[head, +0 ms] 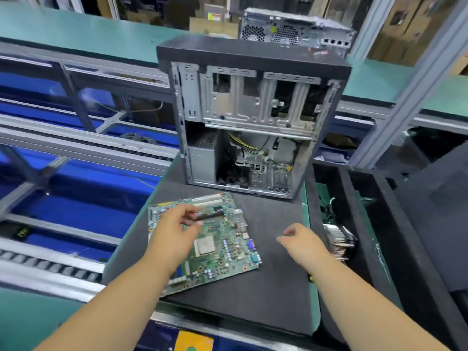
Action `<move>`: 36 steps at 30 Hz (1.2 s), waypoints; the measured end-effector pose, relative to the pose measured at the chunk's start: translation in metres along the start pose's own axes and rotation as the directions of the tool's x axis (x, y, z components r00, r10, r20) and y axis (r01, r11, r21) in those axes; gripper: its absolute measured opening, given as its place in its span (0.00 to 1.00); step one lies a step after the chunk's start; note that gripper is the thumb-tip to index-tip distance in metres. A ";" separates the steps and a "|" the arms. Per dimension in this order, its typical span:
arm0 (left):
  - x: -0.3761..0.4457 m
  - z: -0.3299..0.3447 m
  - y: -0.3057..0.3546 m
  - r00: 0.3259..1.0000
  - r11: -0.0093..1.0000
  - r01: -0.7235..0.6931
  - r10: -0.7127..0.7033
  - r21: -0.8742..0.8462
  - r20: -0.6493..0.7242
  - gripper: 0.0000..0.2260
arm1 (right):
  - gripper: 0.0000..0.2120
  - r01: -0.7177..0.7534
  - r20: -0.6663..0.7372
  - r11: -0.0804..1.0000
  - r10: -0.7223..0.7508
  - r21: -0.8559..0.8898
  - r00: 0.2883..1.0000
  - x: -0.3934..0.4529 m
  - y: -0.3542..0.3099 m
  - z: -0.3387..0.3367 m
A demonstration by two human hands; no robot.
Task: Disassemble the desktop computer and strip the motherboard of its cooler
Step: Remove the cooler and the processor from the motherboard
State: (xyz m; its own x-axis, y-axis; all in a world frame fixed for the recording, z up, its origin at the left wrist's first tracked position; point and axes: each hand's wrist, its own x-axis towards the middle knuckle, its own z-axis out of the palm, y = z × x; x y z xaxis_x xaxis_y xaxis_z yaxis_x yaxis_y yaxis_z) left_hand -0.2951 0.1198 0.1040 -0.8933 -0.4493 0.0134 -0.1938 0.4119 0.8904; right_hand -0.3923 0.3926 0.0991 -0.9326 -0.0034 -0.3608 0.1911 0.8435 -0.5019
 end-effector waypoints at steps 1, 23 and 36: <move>0.003 -0.007 -0.008 0.995 0.997 0.063 -0.060 0.042 -0.081 0.11 | 0.12 0.022 0.035 1.000 -0.022 0.004 0.999 0.001 -0.014 0.008; 0.022 -0.032 -0.045 0.750 0.733 0.628 -0.660 -0.263 -0.049 0.10 | 0.28 -0.150 0.315 0.865 -0.010 0.479 0.949 0.006 -0.067 0.046; 0.020 0.065 0.023 0.888 0.881 0.453 -0.432 -0.134 0.157 0.28 | 0.39 0.028 0.035 0.759 -0.066 0.650 0.997 -0.029 -0.029 -0.080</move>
State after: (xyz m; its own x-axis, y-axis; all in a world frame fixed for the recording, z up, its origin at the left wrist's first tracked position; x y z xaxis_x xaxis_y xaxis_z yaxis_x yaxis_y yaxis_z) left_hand -0.3436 0.1715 0.0955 -0.7731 -0.4523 -0.4446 -0.5211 0.0533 0.8518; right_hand -0.3951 0.4112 0.1878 -0.9321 -0.0779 -0.3537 0.3181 0.2908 -0.9024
